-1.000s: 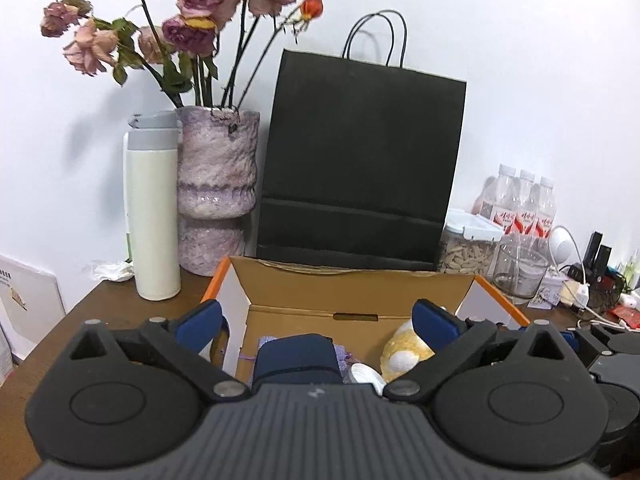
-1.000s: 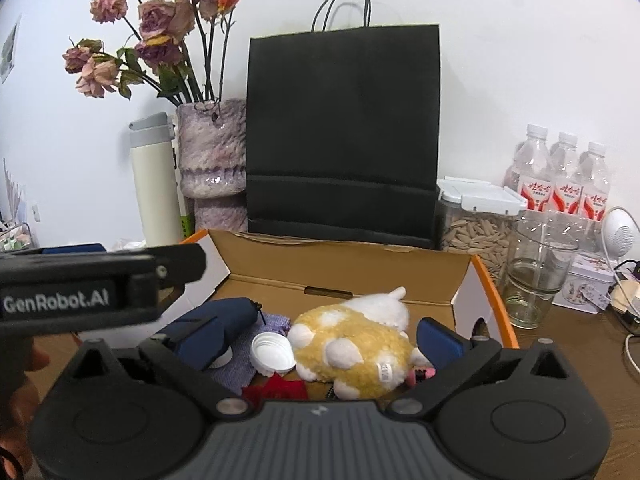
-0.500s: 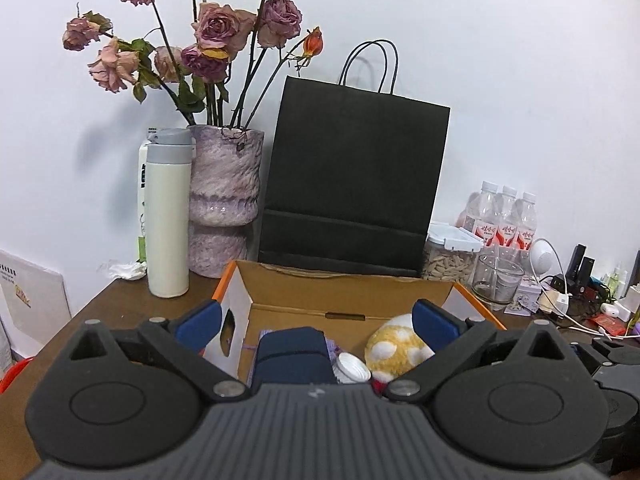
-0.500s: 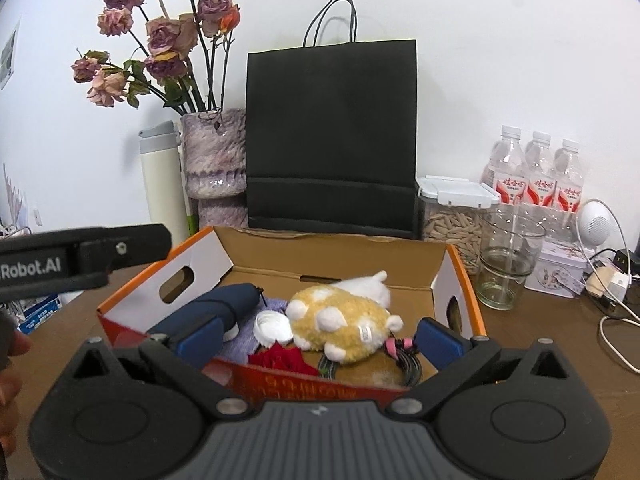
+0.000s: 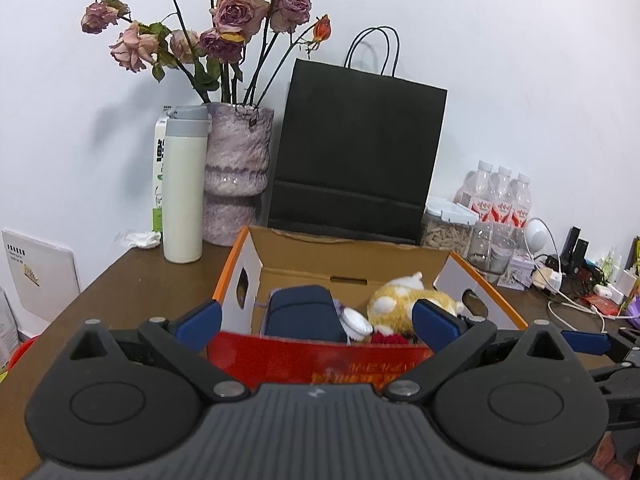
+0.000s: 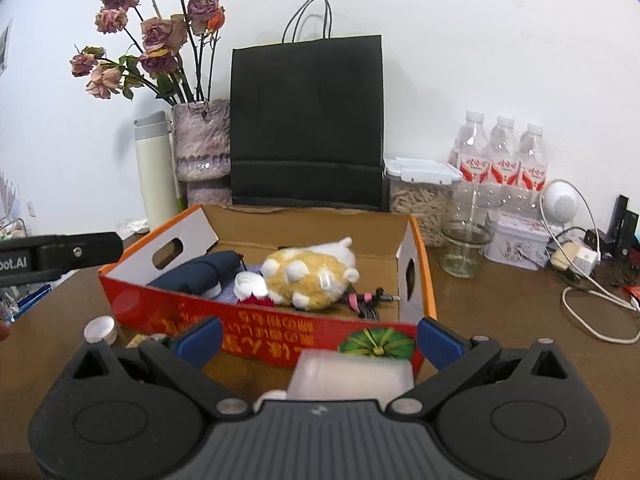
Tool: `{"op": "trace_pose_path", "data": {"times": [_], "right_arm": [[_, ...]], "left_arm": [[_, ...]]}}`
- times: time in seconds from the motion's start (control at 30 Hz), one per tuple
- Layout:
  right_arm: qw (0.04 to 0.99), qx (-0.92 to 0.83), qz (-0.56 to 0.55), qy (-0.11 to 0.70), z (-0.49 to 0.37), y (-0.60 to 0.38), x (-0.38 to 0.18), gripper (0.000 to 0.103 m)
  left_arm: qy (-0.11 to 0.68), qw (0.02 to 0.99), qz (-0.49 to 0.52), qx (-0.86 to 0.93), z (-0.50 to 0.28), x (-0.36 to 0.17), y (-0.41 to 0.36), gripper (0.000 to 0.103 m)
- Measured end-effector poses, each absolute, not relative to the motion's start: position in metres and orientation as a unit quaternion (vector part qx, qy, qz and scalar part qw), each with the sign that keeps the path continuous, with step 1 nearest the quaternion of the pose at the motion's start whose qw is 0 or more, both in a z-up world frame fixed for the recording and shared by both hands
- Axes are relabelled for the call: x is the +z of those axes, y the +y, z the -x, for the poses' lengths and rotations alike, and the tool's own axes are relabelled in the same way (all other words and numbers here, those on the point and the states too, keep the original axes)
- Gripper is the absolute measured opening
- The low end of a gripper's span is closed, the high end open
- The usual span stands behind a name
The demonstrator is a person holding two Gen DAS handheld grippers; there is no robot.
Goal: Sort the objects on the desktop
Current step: 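Return both grippers to the table toward the black cable and plastic container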
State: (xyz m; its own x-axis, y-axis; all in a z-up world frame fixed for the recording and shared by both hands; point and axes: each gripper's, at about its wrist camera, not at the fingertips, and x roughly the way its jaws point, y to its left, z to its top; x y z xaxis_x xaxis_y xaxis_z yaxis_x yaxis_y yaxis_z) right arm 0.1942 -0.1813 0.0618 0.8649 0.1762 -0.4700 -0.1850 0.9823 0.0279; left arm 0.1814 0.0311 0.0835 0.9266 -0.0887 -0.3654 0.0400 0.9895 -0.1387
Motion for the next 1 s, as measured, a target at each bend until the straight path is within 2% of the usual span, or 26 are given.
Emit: {"op": "trace_pose_path", "data": {"times": [0.6, 1.0], "right_arm": [[0.958, 0.076, -0.023, 0.275, -0.157, -0.241, 0.031, 0.103], [0.95, 0.072, -0.006, 0.303, -0.156, -0.24, 0.014, 0.103]], "left_arm": [[0.244, 0.967, 0.065, -0.017, -0.153, 0.046, 0.037, 0.103], [0.29, 0.955, 0.037, -0.046, -0.144, 0.017, 0.024, 0.103]]}}
